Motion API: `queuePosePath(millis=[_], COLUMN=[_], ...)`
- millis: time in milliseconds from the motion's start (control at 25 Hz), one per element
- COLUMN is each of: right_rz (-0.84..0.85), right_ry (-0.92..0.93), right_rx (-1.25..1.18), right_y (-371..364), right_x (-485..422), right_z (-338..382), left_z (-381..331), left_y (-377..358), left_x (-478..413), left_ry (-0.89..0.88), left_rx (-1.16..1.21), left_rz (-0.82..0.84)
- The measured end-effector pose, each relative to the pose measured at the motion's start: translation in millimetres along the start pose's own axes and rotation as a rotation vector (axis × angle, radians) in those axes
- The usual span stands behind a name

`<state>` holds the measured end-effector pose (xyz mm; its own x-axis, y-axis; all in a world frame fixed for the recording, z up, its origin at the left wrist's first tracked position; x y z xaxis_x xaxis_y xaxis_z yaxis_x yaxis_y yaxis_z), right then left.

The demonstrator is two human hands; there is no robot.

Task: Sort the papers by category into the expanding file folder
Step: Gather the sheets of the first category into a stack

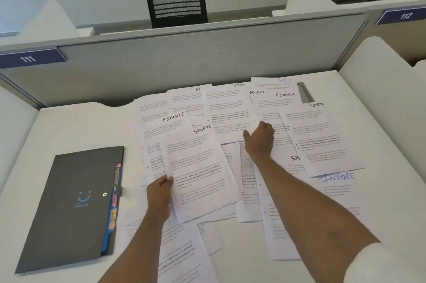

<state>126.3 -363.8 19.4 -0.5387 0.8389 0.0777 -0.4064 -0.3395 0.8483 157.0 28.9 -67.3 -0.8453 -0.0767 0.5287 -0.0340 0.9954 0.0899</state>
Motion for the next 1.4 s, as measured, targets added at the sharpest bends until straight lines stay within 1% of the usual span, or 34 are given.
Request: queuePosePath(millis=[80,160,280,360,440,520,680,840,1000,1160,1280,1400], right_rz=[0.022,0.077,0.133,0.145,0.168,0.169,0.098,0.052,-0.026,0.035,0.168,0.306], right_ry=[-0.029,-0.105,-0.174,-0.195,-0.250,-0.312,-0.416,-0.444,-0.462,-0.506,-0.528,-0.548], right_rx=[0.094,0.148,0.249,0.261,0.223,0.092,-0.323,-0.732,-0.988,-1.100,-1.136,-1.105], right_y=[-10.5,-22.1,-31.8,-33.0,-33.0,-32.1,-22.1,0.5,29.9,35.6,21.6,-0.3], right_x=[-12.7,-19.3,-24.2,-28.3,-33.0,-38.2,-41.6,-32.1,-12.5,24.3,65.9,115.0], right_z=[2.7,-2.0,-7.4,-7.6,-10.1,-12.7,-14.8,-2.5,0.6,-14.3,-32.5,-54.1], left_z=[5.9,8.7,4.3,3.1,2.1,3.0,1.3,-0.9,-0.5,-0.9,1.1,0.9], left_y=[2.3,1.9,-0.3,-0.2,-1.4,-1.5,-1.1,-1.2,1.3,-0.9,-6.8,-10.2], left_x=[-8.3,-11.3,-3.6,0.1,1.8,1.0,1.5,5.6,13.3,26.3,36.4,48.2], left_ry=[0.024,0.027,-0.006,-0.031,-0.042,-0.023,0.013,0.006,-0.020,-0.046,-0.025,0.007], left_rx=[-0.003,-0.011,-0.016,-0.017,-0.023,-0.027,-0.012,-0.029,-0.080,-0.118,-0.092,-0.023], left_rz=[-0.020,-0.018,-0.021,-0.027,-0.026,-0.029,-0.040,-0.038,-0.034,-0.025,-0.010,-0.002])
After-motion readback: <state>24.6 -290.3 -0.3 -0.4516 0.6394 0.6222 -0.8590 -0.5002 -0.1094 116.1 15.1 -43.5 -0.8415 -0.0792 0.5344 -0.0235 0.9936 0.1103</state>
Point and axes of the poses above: each hand's wrist, its own x-axis away from the middle knuckle, its own y-axis out of the back of the hand, z = x × y, the point moved 8 cm from there along -x, towards the middle knuckle, and after that the axes turned 5 degrees about -y, right-handed, at the moved point
